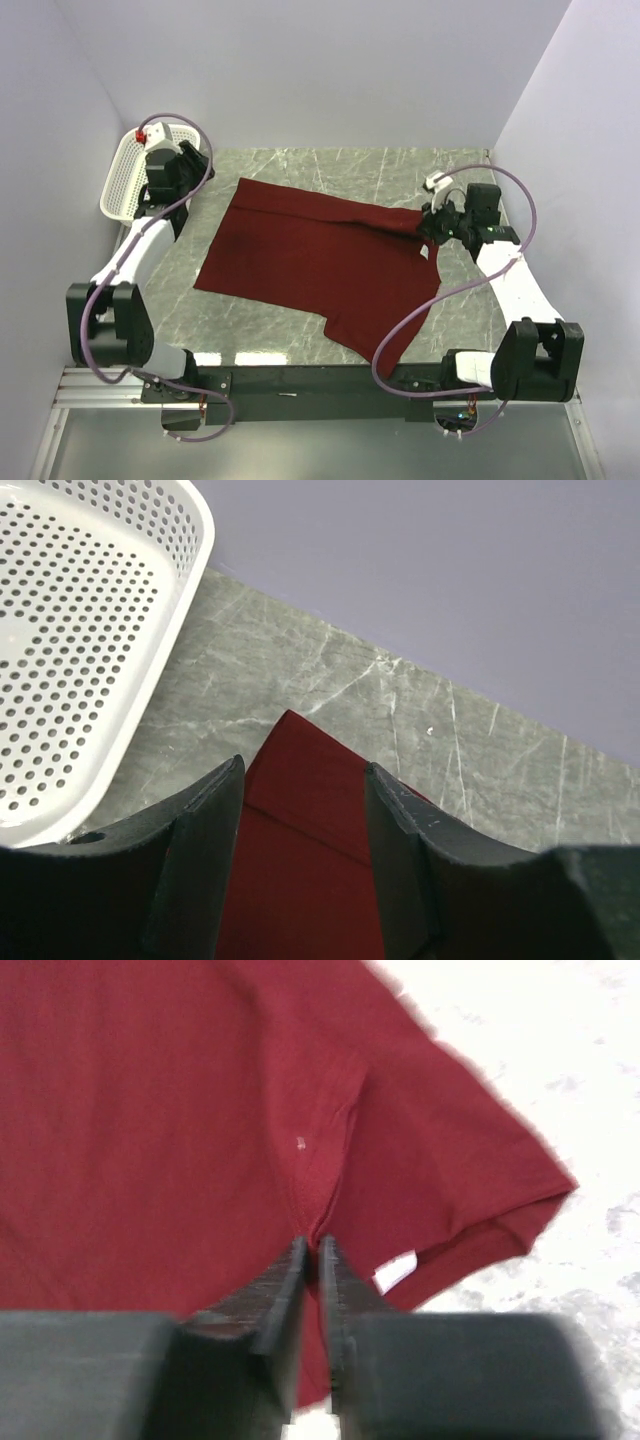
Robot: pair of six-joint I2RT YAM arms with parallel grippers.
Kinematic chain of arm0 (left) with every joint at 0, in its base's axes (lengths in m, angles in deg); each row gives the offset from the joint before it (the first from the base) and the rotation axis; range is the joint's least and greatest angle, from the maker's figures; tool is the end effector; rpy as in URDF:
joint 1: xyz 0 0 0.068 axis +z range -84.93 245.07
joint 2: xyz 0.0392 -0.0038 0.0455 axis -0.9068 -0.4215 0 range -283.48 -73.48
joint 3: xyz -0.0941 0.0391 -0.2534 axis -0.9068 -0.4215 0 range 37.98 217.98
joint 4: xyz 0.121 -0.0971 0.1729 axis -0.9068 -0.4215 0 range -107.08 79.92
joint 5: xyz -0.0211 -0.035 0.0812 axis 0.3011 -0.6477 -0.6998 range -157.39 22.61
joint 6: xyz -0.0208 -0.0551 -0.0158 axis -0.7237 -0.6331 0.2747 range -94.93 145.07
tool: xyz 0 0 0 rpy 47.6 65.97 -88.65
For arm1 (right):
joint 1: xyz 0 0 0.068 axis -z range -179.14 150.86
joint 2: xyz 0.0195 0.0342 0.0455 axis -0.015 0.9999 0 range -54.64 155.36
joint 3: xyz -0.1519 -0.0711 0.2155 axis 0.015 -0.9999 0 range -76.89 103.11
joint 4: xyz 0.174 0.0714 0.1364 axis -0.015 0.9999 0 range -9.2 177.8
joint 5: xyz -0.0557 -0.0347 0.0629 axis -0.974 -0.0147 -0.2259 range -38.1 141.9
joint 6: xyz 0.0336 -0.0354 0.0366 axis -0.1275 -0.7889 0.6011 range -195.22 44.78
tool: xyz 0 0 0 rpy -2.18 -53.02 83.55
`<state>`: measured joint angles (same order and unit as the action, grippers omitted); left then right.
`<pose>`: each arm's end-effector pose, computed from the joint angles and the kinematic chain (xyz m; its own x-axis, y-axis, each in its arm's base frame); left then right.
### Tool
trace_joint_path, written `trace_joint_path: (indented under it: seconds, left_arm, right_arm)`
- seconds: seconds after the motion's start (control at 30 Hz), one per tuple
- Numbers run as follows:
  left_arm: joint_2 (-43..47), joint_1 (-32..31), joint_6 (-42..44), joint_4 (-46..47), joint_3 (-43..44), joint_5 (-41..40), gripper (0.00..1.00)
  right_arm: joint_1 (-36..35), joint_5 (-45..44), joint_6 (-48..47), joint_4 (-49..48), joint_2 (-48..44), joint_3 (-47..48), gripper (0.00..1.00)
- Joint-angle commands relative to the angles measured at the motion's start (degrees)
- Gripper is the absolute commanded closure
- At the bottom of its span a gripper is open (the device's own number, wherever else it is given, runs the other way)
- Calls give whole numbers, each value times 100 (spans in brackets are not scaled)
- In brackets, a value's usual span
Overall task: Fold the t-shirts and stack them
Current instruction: Fold the tshirt
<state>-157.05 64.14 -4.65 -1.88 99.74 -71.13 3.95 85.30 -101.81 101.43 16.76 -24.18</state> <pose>0.3271 -0.0023 0.3244 -0.1808 -0.4919 -0.8517 -0.1575 0.8693 -0.4686 0.2451 0.0120 0.2813 -0.3955 -0.3527 -0.8480 -0.6232 0.7813 -0.0344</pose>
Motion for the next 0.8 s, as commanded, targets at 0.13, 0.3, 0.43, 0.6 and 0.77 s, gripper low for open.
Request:
trace_joint_path:
  seconds: [0.13, 0.3, 0.43, 0.6, 0.77]
  left_arm:
    - [973, 14, -219, -153, -453, 260, 43]
    - [2018, 23, -430, -337, -893, 524, 43]
    - [2836, 22, -351, -776, -1121, 630, 40]
    - [3979, 22, 35, -1653, -1491, 490, 29]
    - [4963, 14, 492, -2340, -1912, 392, 24]
  right_arm:
    - [-169, 359, -1980, 1760, -284, -322, 58]
    - [-169, 360, -2133, 2026, -574, -446, 50]
    - [-204, 280, -1000, 1480, -154, -18, 50]
    - [-634, 26, 364, 1594, 1585, 1038, 50]
    - [-959, -377, 1040, 1805, 3089, 2225, 50]
